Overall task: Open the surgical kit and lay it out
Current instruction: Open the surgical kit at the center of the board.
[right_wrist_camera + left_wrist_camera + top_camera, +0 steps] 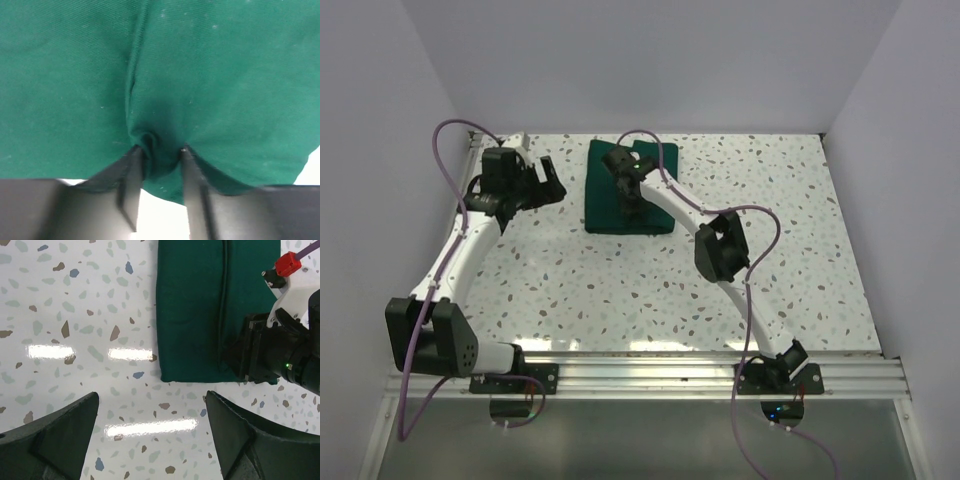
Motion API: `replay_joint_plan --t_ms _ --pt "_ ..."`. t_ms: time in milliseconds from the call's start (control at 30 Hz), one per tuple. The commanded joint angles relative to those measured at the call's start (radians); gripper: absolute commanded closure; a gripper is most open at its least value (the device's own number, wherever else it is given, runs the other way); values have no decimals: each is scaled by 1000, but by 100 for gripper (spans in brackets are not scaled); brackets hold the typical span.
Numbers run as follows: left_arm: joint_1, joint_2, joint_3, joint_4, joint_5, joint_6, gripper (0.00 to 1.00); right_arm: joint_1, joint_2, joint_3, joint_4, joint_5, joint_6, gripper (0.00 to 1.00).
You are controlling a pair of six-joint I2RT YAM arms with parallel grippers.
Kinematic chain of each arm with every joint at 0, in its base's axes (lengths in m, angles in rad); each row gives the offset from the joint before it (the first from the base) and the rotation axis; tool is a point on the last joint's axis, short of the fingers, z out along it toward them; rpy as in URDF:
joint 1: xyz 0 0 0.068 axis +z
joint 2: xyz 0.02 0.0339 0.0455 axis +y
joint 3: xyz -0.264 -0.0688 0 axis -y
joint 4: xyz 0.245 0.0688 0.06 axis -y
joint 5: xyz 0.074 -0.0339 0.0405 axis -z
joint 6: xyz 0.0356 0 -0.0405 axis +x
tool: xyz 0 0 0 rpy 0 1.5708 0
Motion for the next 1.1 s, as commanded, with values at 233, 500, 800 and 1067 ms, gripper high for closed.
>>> replay_joint_plan --t_ms 233,500,800,1067 --pt "-4 -37 -17 11 10 -19 8 -4 -70 43 -47 97 -18 97" --pt "-71 159 181 -13 15 30 8 -90 -329 -141 -67 174 13 95" --pt "-240 475 524 -114 -36 62 8 -237 -527 -538 6 192 53 94" --pt "-447 740 811 -171 -56 78 8 -301 -538 -594 8 218 65 100"
